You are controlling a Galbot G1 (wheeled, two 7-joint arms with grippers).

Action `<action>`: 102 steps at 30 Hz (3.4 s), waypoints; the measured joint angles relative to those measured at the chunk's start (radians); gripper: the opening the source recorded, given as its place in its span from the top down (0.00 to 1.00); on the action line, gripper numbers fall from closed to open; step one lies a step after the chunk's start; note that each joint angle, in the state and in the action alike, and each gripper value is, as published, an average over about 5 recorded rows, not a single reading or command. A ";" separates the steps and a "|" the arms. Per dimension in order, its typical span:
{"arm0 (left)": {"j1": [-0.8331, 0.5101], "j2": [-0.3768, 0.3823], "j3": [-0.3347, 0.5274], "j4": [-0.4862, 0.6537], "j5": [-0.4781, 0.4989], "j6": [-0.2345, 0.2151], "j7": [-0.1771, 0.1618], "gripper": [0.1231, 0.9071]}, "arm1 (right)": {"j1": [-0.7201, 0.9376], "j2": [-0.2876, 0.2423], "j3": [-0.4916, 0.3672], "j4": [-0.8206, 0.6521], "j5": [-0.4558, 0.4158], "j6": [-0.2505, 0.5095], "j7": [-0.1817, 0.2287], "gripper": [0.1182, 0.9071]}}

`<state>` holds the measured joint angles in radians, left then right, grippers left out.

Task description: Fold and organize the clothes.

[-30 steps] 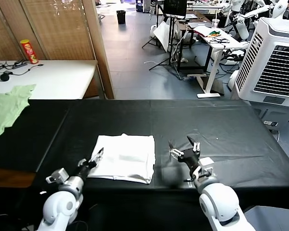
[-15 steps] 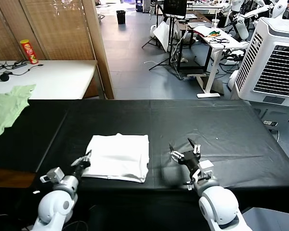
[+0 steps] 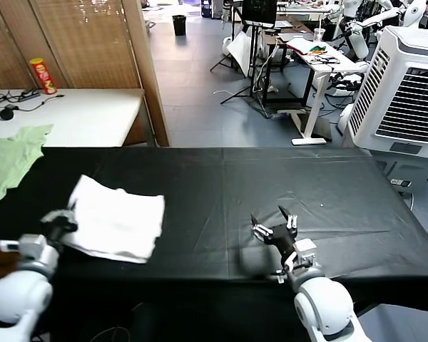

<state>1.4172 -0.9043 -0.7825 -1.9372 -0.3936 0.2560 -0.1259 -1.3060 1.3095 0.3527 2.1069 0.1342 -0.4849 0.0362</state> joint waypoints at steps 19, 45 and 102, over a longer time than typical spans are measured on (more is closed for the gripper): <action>-0.010 -0.279 0.385 -0.133 0.320 -0.035 -0.098 0.97 | -0.043 0.029 -0.027 -0.011 -0.017 0.013 -0.008 0.14; -0.084 -0.381 0.559 -0.077 0.250 -0.171 0.076 0.14 | 0.103 0.068 -0.161 -0.157 0.326 -0.134 0.008 0.14; 0.395 -0.109 0.327 -0.370 -0.073 -0.012 -0.199 0.14 | -0.744 0.002 0.178 0.252 -0.094 0.480 0.180 0.14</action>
<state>1.8122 -1.0133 -0.4557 -2.3071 -0.4666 0.2442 -0.3248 -2.0498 1.3110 0.5311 2.3585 0.0398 -0.0044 0.2158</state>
